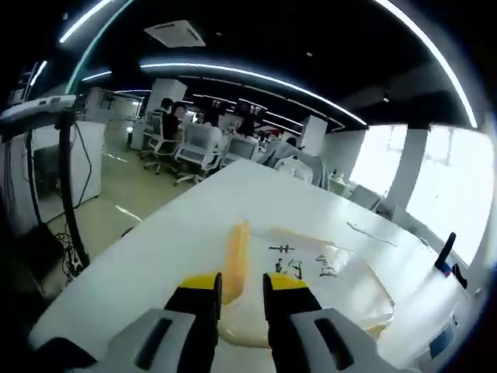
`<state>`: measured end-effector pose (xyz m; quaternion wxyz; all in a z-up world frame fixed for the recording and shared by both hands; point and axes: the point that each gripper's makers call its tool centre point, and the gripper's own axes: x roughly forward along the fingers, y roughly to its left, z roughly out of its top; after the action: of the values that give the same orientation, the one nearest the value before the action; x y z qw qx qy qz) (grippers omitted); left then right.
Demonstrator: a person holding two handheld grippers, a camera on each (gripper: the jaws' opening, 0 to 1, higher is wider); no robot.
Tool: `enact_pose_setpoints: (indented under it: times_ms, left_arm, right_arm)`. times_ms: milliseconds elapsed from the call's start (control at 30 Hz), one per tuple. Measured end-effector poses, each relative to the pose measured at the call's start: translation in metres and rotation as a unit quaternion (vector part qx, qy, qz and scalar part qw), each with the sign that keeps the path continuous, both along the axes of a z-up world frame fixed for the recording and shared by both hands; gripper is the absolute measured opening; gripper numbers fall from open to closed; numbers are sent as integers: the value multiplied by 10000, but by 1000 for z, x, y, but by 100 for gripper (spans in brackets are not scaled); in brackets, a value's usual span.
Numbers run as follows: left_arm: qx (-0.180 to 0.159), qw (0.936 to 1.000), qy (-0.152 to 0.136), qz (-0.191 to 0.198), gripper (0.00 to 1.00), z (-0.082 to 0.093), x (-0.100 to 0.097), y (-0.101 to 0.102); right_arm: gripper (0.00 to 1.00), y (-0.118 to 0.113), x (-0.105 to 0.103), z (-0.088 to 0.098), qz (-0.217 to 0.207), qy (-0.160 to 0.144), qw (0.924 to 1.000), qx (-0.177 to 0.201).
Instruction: Arrange the small medicine boxes into an aligned row inside the storage area until every box is upright, visible, and separated from the surrounding clutter.
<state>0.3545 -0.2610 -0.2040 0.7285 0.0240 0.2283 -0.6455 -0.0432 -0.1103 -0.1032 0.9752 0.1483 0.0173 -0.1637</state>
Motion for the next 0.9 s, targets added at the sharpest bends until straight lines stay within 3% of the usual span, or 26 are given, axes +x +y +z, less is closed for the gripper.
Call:
enact_pose_setpoints:
  times_ms: [167,367,500,600,833,900]
  left_arm:
    - [132,9994,-317,-44,20,-3,3,-5]
    - [240,9986,-468,-53,19,-6,8,-11]
    - [210,9987,-457,-28,14,-6,12,-12]
    - [177,9983,-530,-144,4,-3,12,-13]
    - [186,9983,-512,-205,3,-3,13,-16]
    - [253,9987,-361,-253,3,-3,10,-16]
  right_arm:
    - [54,3,2,2,11,-28,10000,-18]
    - [52,0,3,1,-16,-14,10000,-18]
    - [52,2,5,-1,-1,-27,10000,24]
    - [52,1,5,-4,-9,0,10000,50]
    - [52,1,7,-6,-30,-58,9999,108]
    - [52,1,6,-7,-33,-42,9999,110]
